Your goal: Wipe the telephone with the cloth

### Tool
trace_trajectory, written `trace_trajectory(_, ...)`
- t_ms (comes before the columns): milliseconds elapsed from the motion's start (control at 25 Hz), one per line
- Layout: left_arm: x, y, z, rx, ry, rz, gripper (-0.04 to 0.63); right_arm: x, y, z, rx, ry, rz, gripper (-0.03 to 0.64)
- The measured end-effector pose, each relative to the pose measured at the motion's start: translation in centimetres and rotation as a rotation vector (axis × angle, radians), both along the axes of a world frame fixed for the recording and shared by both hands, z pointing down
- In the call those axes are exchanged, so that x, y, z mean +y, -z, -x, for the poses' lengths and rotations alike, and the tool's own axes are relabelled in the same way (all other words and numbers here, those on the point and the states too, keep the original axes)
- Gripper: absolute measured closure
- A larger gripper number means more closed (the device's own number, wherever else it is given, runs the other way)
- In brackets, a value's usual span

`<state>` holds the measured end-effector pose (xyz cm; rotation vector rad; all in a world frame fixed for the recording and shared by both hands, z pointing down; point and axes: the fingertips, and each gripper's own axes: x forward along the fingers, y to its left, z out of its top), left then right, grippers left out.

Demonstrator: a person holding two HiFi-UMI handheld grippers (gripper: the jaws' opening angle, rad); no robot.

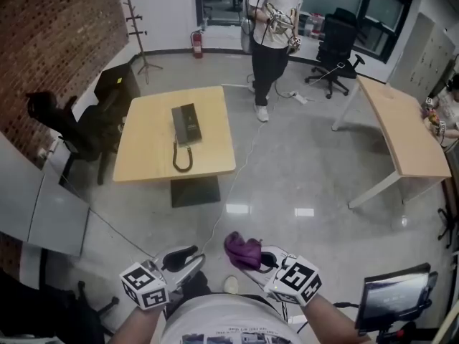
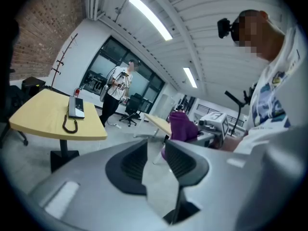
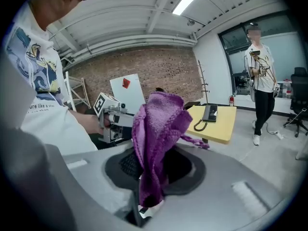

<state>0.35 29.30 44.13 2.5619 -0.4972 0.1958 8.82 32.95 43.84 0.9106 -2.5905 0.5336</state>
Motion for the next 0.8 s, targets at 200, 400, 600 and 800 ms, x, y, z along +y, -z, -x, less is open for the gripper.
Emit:
trace_trajectory(200, -1.7, 0.0, 0.6, 0.010, -0.003, 0.000, 0.469, -1.6, 0.2, 0.4, 0.004, -0.012, 0.008, 0.526)
trace_trajectory(400, -4.2, -0.5, 2.0, 0.029, 0.002, 0.005, 0.469, -4.2, 0.2, 1.7, 0.014, -0.008, 0.012, 0.526)
trace_trajectory(600, -7.6, -0.7, 3.9, 0.041, 0.005, 0.023, 0.469, -7.8, 0.3, 3.6, 0.019, -0.019, 0.025, 0.526)
trace_trajectory(800, -11.2, -0.5, 6.2, 0.038, -0.018, 0.028, 0.469, -11.5, 0.5, 6.1, 0.018, -0.029, 0.036, 0.526)
